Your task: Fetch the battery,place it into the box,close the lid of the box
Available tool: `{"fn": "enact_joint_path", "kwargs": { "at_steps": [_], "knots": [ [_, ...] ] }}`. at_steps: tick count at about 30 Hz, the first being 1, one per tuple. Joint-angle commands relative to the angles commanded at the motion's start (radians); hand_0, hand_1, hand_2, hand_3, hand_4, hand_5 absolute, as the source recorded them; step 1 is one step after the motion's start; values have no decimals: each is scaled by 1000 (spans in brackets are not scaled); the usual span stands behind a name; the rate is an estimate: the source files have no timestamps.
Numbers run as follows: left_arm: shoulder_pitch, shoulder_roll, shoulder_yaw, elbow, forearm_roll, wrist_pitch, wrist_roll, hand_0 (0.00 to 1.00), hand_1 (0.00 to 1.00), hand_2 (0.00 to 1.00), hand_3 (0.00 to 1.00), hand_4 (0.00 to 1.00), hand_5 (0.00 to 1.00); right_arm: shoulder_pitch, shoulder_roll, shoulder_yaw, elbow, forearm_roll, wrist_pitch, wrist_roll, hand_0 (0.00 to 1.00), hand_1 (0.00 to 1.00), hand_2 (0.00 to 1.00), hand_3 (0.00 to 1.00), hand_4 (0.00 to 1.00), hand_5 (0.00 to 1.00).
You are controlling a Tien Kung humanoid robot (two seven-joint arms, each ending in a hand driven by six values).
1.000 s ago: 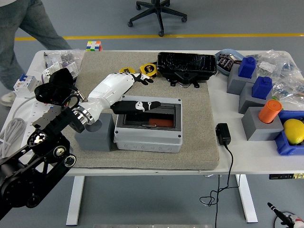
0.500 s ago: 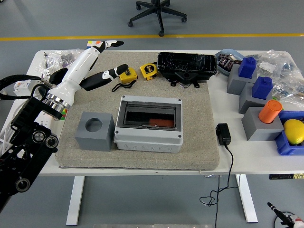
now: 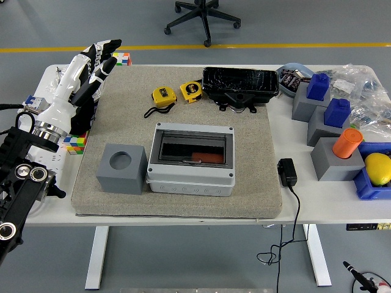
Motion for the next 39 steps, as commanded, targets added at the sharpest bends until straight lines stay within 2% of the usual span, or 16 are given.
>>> {"fn": "enact_joint_path", "kwargs": {
  "at_steps": [8,12,14,19,20,25,26,30,32,34,37,38,39],
  "knots": [
    [7,2,-48,29,-251,-60,-14,897,944,928,889,998,998,4,0,2,0,2,0,1,883,863,832,883,998,998],
    [19,18,-66,47,-334,-93,4,897,944,928,889,998,998,4,0,7,0,-1,-1,1,883,863,832,883,998,998],
    [23,22,-75,54,-347,-106,18,892,933,910,875,998,998,4,-1,10,0,-4,-1,1,884,863,833,883,998,998],
    [31,23,-135,67,-227,-144,117,892,933,910,875,998,998,3,-2,10,0,-3,0,1,884,863,833,883,998,998],
    [33,24,-145,67,-192,-147,132,921,950,913,877,998,998,3,-3,9,0,-2,-1,2,884,863,832,884,998,998],
    [45,26,-186,68,-62,-163,198,921,950,913,877,998,998,2,-6,13,0,-6,-1,1,884,863,832,884,998,998],
    [48,24,-193,68,-38,-166,220,949,949,917,880,998,998,2,-6,14,0,-7,-1,1,883,863,834,884,998,998],
    [60,3,-225,77,63,-192,301,949,949,917,880,998,998,1,-3,13,0,-7,-1,1,883,863,834,884,998,998],
    [64,-6,-235,81,86,-187,302,978,959,918,873,998,998,1,-1,10,0,-4,-1,2,883,862,834,884,998,998],
    [68,-14,-237,85,90,-159,266,978,959,918,873,998,998,1,1,7,0,-4,-1,2,883,862,834,884,998,998],
    [70,-19,-229,103,44,-86,187,978,959,918,873,998,998,1,1,13,0,-11,-1,1,883,862,834,884,998,998],
    [72,-22,-228,108,20,-58,155,926,919,881,834,998,998,1,1,12,0,-11,0,1,885,862,834,884,998,998],
    [74,-25,-228,111,1,-40,127,926,919,881,834,998,998,1,1,12,0,-12,-1,1,885,862,834,884,998,998]
  ]
}}
